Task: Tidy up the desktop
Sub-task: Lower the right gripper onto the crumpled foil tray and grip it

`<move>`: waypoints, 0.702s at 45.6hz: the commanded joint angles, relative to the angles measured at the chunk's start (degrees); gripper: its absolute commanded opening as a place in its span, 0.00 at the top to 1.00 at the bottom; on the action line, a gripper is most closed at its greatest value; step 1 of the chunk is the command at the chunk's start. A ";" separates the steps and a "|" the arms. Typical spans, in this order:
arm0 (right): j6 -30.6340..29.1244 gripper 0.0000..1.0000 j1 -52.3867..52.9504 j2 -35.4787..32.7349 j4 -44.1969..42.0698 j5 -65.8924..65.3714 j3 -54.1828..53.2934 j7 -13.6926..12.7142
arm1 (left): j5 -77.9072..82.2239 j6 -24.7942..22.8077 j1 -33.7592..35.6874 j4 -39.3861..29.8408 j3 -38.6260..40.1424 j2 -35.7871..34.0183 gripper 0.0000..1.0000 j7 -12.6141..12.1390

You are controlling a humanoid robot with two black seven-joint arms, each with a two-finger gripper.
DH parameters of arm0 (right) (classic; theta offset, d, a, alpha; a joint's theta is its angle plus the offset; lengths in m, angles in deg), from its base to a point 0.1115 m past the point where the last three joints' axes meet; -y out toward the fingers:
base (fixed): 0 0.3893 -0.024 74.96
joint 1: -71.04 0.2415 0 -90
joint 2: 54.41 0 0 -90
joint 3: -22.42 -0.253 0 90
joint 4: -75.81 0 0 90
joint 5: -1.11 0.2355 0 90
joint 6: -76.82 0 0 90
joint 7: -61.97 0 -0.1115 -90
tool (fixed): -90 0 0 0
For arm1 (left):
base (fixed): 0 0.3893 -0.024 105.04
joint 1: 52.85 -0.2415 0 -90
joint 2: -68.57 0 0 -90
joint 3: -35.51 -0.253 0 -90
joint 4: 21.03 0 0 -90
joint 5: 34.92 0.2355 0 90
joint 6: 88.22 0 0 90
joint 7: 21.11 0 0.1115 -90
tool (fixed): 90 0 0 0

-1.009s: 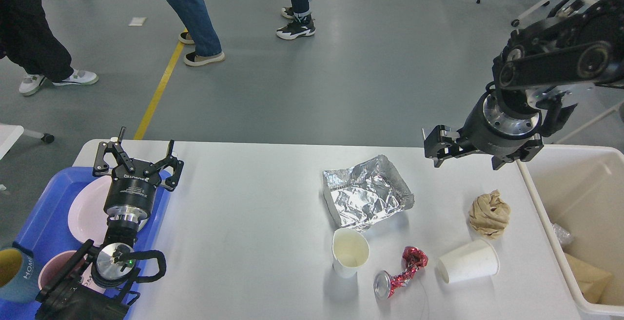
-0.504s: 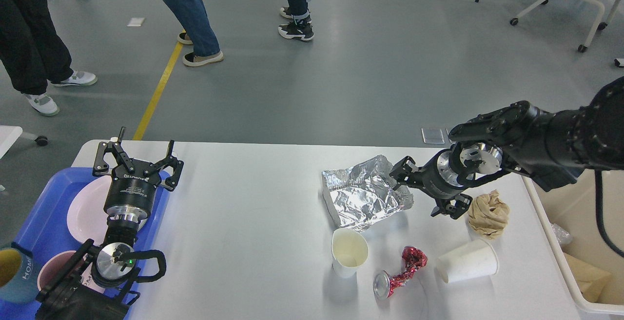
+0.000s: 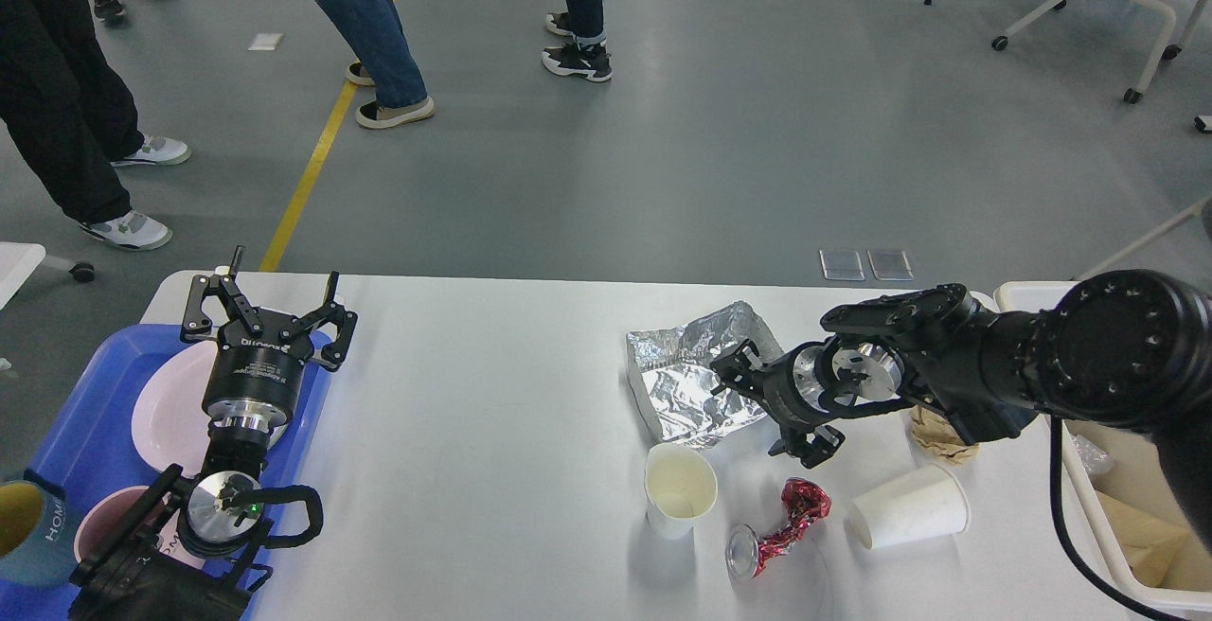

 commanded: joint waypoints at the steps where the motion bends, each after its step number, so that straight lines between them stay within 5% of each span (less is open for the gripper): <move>1: 0.79 0.00 -2.91 1.28 -4.22 -0.12 -0.15 -0.03 | 0.06 0.00 0.00 0.00 0.00 0.00 0.04 0.00; 10: 1.49 0.04 -7.30 2.95 -10.29 0.06 -2.44 -0.03 | -0.03 0.00 0.00 0.00 0.00 0.00 0.04 0.00; 19: 3.07 0.36 -8.10 2.95 -10.64 0.06 -2.88 -0.03 | 0.06 0.00 0.00 0.00 0.00 0.00 0.04 0.00; 32: 5.53 0.61 -9.06 2.95 -10.73 0.06 -3.14 0.06 | 0.06 0.00 0.00 0.00 0.00 0.00 0.04 0.00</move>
